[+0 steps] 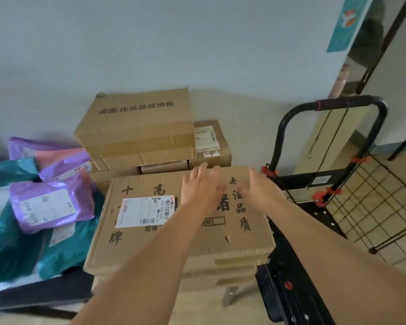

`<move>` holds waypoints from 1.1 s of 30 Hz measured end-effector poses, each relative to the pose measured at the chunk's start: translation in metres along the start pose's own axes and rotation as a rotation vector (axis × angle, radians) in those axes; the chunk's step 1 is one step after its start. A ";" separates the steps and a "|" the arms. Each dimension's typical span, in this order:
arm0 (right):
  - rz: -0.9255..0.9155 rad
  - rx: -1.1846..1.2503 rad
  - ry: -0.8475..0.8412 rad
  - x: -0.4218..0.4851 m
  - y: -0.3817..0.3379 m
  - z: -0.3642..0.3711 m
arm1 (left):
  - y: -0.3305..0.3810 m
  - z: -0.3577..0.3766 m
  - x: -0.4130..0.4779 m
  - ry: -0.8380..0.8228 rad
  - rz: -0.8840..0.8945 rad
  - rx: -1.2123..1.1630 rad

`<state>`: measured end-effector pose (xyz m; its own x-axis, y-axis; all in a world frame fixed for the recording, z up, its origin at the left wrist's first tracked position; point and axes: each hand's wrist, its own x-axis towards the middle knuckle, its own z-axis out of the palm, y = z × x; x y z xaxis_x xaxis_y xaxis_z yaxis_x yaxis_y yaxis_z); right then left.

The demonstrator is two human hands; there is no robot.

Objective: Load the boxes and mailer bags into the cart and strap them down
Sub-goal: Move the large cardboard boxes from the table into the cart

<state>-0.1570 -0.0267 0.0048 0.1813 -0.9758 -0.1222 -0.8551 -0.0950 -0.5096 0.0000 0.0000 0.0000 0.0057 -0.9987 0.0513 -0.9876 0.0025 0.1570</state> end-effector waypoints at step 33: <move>0.523 0.898 -0.279 -0.019 0.046 0.039 | -0.005 0.034 -0.009 -0.013 -0.002 0.073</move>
<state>-0.1815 -0.0046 -0.0495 0.0981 -0.7631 -0.6387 -0.2103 0.6114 -0.7628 -0.0009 0.0072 -0.0349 0.0057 -0.9993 0.0381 -0.9964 -0.0025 0.0849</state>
